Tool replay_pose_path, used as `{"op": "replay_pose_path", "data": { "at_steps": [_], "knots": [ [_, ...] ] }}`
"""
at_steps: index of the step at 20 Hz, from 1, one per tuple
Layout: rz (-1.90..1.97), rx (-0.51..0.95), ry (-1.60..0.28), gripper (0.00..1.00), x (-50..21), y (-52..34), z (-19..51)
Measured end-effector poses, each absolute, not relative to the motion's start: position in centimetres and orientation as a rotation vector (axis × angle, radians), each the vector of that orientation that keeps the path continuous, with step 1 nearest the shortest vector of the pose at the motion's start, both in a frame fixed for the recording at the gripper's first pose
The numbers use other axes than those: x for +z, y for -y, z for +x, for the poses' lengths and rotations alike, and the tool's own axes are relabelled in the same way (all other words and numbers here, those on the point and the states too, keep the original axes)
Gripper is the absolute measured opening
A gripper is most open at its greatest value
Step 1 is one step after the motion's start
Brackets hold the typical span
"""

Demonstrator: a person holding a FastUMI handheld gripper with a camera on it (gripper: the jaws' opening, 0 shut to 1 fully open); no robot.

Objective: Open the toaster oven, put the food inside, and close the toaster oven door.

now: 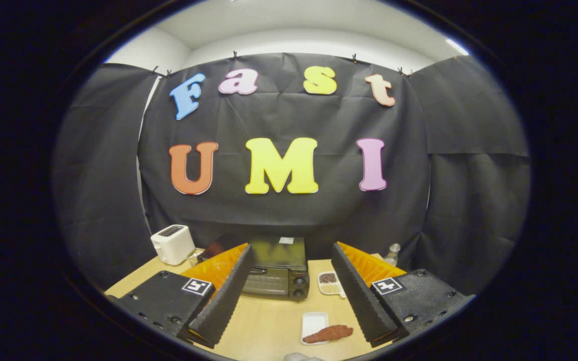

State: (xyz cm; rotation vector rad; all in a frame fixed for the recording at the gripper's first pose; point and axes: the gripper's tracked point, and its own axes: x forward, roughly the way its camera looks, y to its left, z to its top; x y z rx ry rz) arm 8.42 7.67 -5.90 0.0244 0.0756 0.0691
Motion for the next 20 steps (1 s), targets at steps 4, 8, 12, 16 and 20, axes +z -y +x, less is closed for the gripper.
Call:
{"op": "replay_pose_path", "data": {
  "at_steps": [4, 8, 12, 16, 20],
  "knots": [
    [0.023, 0.089, -0.117, 1.00, -9.6, -11.5, 13.1],
    [0.039, 0.101, -0.171, 1.00, -13.3, -15.5, 18.5],
    [0.017, 0.104, -0.221, 1.00, -16.9, -19.1, 23.9],
    [-0.031, 0.086, -0.266, 1.00, -19.8, -20.7, 27.8],
    [-0.068, 0.060, -0.305, 1.00, -21.6, -20.4, 29.8]
  ]
}}
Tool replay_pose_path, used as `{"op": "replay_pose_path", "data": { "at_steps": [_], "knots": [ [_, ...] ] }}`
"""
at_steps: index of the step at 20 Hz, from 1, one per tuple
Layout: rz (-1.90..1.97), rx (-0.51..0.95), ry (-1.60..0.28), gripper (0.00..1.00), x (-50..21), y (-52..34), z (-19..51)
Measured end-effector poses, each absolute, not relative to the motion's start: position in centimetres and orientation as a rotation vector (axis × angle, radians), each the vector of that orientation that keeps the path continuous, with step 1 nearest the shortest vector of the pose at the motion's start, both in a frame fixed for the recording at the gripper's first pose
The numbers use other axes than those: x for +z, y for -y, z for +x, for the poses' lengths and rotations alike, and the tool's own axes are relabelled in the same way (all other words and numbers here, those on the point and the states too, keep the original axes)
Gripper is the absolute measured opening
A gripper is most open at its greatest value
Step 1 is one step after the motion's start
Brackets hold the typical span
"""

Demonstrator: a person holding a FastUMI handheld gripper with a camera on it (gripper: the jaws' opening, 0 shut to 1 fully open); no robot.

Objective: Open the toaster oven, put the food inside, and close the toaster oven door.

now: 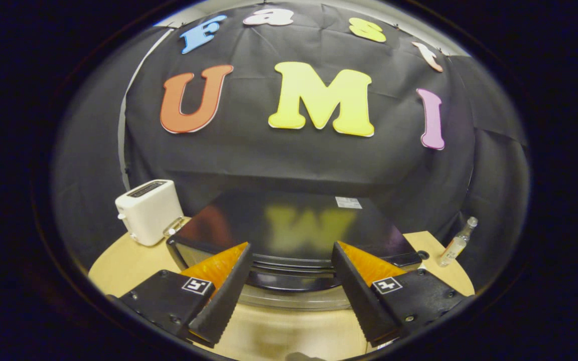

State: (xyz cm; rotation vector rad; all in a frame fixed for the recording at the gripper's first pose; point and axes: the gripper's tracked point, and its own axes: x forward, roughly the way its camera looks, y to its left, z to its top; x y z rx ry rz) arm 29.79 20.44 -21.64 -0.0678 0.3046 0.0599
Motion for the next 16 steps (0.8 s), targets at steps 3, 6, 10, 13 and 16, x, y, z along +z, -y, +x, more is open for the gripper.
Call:
{"op": "replay_pose_path", "data": {
  "at_steps": [3, 6, 10, 13, 16],
  "knots": [
    [-0.071, 0.044, -0.290, 1.00, -21.2, -20.3, 29.6],
    [-0.064, 0.043, -0.307, 1.00, -21.7, -20.3, 28.9],
    [-0.061, 0.053, -0.324, 1.00, -22.2, -20.3, 26.5],
    [-0.048, 0.059, -0.357, 1.00, -23.4, -20.2, 23.6],
    [-0.064, 0.064, -0.384, 1.00, -25.1, -20.1, 20.8]
  ]
}}
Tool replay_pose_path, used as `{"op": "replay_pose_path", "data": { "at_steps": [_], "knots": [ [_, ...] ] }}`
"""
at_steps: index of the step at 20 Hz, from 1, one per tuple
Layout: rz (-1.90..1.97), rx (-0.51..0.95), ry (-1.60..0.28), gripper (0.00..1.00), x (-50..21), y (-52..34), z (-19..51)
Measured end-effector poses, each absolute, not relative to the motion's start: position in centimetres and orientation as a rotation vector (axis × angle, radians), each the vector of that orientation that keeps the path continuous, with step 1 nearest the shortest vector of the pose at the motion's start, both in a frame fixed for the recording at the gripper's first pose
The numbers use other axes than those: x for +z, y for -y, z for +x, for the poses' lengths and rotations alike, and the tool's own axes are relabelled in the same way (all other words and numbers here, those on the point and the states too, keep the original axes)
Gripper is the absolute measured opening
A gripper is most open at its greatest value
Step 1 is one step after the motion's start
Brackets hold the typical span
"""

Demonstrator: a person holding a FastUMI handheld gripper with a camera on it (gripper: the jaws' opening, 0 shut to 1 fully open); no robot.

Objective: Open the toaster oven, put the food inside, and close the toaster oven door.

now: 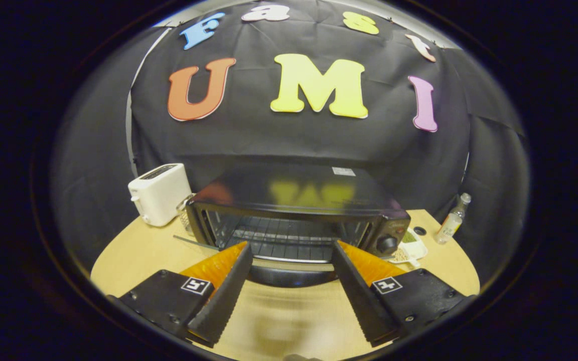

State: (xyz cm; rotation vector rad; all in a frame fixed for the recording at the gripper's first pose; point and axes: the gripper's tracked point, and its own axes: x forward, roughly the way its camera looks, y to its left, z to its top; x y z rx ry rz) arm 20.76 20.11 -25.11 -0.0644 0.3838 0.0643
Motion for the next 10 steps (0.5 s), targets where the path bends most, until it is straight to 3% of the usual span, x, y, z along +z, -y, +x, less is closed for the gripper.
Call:
{"op": "replay_pose_path", "data": {
  "at_steps": [10],
  "knots": [
    [-0.099, 0.079, -0.434, 1.00, -29.8, -20.1, 16.1]
  ]
}}
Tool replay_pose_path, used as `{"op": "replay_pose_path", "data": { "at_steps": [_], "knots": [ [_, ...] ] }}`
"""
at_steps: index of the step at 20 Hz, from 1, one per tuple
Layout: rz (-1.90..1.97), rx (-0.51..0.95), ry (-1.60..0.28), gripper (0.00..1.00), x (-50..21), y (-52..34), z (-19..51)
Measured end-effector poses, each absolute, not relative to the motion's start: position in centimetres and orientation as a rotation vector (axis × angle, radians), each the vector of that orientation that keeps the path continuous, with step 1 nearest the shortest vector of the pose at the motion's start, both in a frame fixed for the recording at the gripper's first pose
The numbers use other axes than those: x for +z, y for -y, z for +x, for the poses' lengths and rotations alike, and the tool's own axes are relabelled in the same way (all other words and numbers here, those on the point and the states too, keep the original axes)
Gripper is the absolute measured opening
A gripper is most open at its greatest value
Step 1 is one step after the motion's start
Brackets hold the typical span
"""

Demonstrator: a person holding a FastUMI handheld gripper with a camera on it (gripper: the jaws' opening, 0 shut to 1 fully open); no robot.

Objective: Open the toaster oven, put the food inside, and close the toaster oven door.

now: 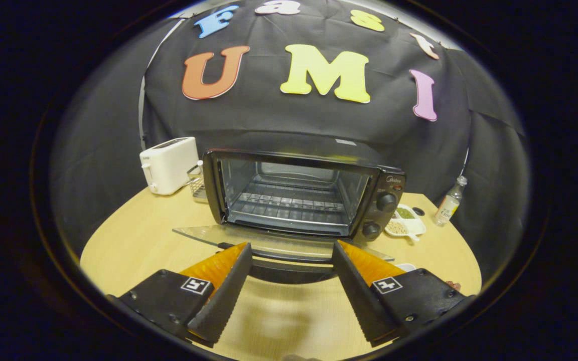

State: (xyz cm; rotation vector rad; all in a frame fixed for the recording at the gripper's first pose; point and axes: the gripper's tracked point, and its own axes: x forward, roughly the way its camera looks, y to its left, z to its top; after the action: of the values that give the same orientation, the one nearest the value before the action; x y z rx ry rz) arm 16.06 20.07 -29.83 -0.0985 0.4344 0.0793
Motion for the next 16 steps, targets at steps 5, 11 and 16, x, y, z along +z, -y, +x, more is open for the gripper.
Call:
{"op": "replay_pose_path", "data": {
  "at_steps": [5, 11, 16],
  "knots": [
    [-0.108, 0.090, -0.468, 1.00, -31.3, -20.1, 15.2],
    [-0.111, 0.111, -0.558, 1.00, -34.7, -20.0, 13.9],
    [-0.104, 0.121, -0.652, 1.00, -37.9, -19.9, 13.5]
  ]
}}
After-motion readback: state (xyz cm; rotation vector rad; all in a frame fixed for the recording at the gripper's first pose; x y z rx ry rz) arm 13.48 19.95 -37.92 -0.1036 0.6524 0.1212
